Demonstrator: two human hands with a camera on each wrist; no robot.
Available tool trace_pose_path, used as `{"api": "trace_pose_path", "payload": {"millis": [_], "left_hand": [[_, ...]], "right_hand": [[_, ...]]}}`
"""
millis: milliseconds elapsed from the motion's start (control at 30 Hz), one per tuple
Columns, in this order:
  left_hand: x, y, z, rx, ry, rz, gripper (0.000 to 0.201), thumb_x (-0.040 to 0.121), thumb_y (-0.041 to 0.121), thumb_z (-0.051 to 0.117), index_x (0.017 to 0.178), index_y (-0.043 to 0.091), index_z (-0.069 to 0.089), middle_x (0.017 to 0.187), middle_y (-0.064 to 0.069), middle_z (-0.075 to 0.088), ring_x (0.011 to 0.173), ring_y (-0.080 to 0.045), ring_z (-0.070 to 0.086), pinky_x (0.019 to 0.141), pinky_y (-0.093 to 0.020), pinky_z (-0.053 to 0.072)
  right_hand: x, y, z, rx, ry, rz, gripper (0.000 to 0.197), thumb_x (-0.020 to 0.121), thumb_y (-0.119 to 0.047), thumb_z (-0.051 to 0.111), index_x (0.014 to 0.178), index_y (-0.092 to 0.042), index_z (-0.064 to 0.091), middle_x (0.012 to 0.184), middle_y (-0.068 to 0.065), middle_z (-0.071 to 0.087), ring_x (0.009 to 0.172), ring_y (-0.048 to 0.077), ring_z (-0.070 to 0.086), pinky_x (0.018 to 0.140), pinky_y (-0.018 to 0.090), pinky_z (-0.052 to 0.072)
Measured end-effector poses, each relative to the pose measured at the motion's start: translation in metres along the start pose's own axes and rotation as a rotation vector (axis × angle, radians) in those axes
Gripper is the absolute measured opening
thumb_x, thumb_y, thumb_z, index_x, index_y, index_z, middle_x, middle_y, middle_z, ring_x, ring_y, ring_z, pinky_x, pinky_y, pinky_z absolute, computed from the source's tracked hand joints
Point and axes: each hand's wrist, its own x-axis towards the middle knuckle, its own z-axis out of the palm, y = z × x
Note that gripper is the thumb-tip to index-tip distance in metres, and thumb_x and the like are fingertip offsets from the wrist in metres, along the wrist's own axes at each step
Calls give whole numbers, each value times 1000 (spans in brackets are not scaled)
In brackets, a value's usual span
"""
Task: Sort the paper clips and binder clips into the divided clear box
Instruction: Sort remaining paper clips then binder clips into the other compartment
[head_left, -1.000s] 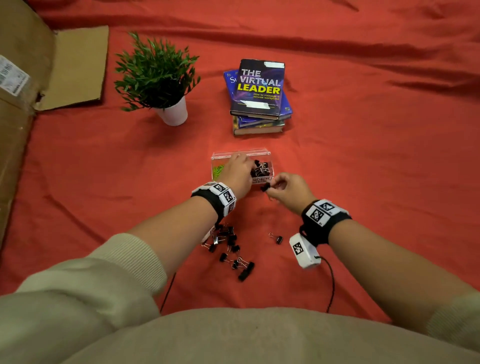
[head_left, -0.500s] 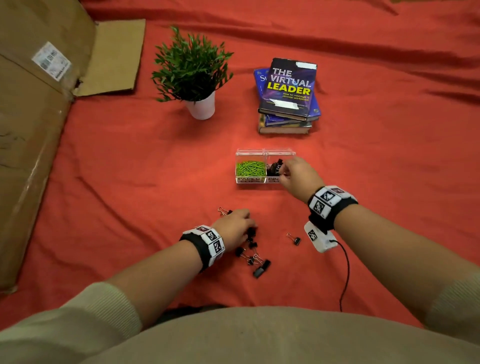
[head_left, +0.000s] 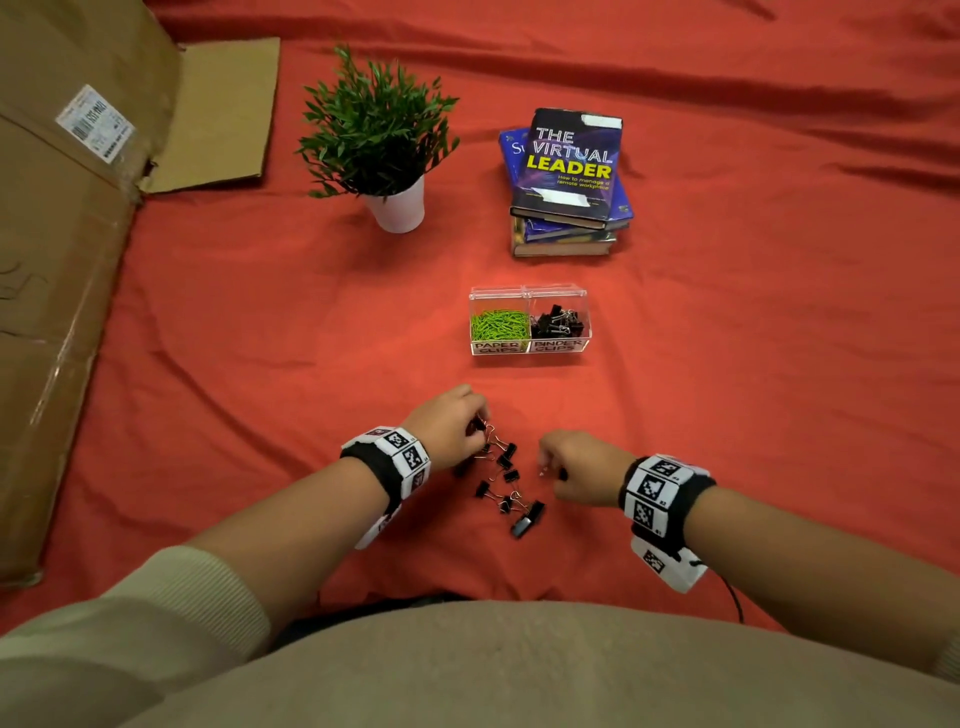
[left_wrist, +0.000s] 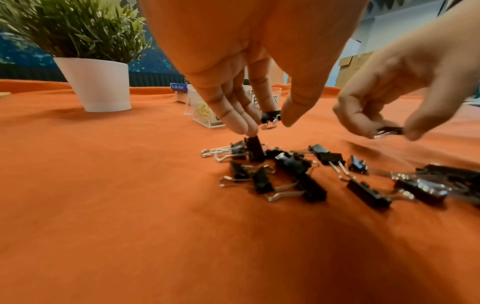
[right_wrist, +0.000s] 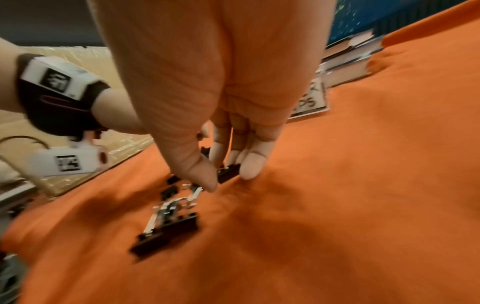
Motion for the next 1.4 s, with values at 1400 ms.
{"api": "trace_pose_path", "payload": {"millis": [1400], "left_hand": [[-12, -20, 3, -17, 92, -172, 53, 84, 20, 57, 136, 21, 42, 119, -3, 49, 109, -24, 55, 91, -37, 48]], "right_hand": [[60, -14, -62, -81, 471, 42, 30, 85, -18, 57, 115, -13, 59, 118, 7, 54, 115, 24, 47, 100, 38, 45]]}}
